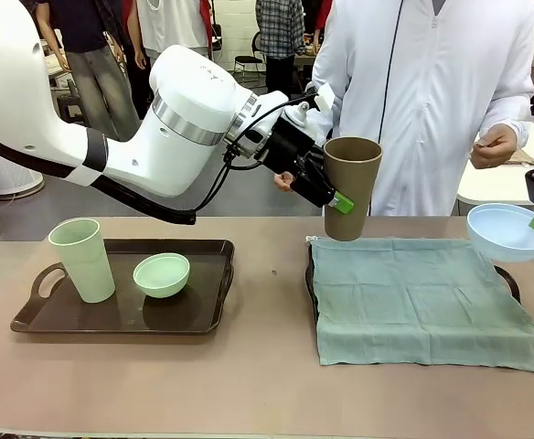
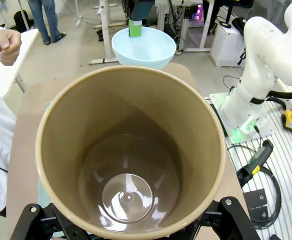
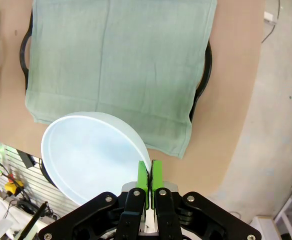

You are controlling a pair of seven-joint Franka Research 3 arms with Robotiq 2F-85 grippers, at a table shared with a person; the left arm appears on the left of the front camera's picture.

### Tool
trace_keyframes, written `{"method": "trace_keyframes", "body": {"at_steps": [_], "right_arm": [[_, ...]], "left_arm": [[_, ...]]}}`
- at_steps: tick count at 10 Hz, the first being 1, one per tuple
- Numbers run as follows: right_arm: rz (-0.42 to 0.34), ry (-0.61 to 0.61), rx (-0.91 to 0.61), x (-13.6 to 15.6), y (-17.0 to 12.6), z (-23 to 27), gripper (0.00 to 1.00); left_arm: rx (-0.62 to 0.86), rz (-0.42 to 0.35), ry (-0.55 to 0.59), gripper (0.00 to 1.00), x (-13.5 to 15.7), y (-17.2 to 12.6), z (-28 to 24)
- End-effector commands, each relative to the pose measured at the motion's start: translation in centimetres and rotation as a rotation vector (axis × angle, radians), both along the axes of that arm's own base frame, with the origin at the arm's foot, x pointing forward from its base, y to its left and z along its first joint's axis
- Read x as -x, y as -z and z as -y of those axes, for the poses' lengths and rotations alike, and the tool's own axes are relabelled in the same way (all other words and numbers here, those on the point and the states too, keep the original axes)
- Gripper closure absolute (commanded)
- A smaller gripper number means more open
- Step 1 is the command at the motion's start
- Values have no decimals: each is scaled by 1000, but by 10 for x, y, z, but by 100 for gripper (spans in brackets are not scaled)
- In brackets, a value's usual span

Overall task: Set up a tray with a mat and arrange the tableware.
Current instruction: Place the Picnic Bowl and Reusable plastic cup back onto the Handle tray in front of the human's position.

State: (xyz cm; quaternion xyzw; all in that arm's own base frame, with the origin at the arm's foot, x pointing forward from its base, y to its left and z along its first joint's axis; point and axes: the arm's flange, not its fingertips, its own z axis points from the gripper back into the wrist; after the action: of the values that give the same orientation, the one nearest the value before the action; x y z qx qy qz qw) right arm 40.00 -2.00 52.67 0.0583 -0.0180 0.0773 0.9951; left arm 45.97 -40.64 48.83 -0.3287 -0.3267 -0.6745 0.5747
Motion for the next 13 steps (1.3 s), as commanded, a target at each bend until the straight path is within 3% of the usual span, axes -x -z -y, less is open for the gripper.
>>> {"method": "trace_keyframes", "body": {"at_steps": [1,13], "right_arm": [[4,2,0,-3,-2,0,100],[4,2,0,-3,-2,0,100]], "left_arm": [[4,13,7,100,0,-3,-1],[4,13,7,100,0,-3,-1]]}}
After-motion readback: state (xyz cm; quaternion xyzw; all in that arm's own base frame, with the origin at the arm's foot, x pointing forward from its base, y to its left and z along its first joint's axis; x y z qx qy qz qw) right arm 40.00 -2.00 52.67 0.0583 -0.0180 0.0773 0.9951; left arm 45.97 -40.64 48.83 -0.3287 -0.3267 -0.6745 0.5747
